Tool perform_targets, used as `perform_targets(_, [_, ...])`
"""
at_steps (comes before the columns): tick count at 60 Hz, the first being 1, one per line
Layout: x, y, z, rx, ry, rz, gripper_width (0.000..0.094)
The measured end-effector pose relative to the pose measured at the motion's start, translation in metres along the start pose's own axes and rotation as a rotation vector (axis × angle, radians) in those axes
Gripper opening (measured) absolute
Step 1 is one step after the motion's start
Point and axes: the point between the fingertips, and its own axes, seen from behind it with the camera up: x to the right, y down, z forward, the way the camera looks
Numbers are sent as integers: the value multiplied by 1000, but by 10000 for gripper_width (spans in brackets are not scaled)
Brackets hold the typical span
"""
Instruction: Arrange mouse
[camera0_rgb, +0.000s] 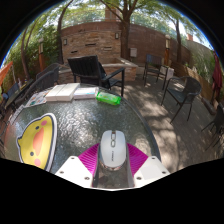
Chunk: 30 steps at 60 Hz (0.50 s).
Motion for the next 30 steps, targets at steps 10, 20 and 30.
perform_targets(10, [4,-21,-18,38,65,-40,384])
perform_targets(20, [-39,-124,-85,245,41,-23,383])
perform_targets(30, [-158,-177,-129,361,-132,-54,377])
